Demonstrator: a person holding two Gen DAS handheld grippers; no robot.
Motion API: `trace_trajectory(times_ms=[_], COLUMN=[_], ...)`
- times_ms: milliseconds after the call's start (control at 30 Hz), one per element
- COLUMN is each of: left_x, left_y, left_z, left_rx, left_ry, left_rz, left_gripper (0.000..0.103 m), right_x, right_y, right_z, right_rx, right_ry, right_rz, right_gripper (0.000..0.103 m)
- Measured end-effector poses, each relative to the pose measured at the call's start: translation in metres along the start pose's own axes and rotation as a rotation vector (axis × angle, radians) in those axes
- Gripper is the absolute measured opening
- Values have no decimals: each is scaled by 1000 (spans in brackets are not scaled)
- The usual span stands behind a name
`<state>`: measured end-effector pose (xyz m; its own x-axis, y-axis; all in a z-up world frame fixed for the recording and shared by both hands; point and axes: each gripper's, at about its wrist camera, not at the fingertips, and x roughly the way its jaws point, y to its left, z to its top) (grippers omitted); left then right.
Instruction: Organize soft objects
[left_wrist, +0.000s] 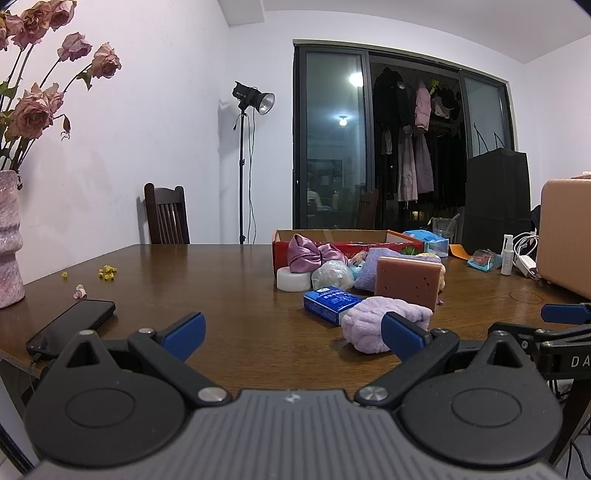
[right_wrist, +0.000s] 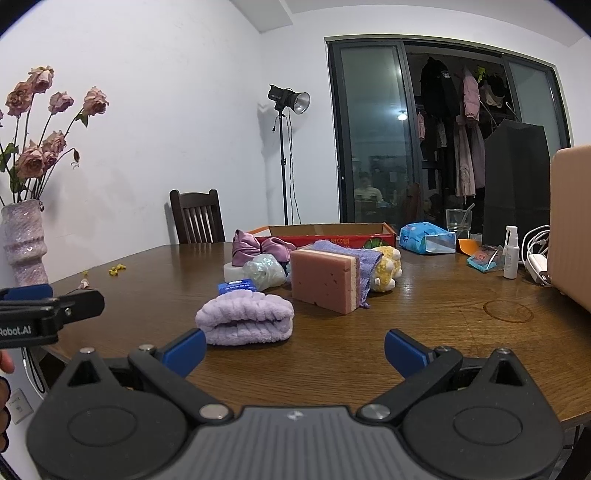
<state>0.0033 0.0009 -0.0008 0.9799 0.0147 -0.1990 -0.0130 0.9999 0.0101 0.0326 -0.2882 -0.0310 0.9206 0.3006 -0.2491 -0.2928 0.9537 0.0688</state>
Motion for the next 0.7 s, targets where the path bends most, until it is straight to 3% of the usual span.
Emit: trace_trajectory(times_ms=[567, 700], left_x=[10, 20], left_y=[6, 25], left_z=[-4, 0], left_rx=[3, 6], left_ry=[21, 18], left_rz=[25, -25], left_gripper=[103, 103], right_x=[1, 2], right_y=[-3, -9], right_z=[0, 4], right_rx=[6, 13], right_ry=[3, -7], right_rz=[-21, -36], right_gripper=[103, 103])
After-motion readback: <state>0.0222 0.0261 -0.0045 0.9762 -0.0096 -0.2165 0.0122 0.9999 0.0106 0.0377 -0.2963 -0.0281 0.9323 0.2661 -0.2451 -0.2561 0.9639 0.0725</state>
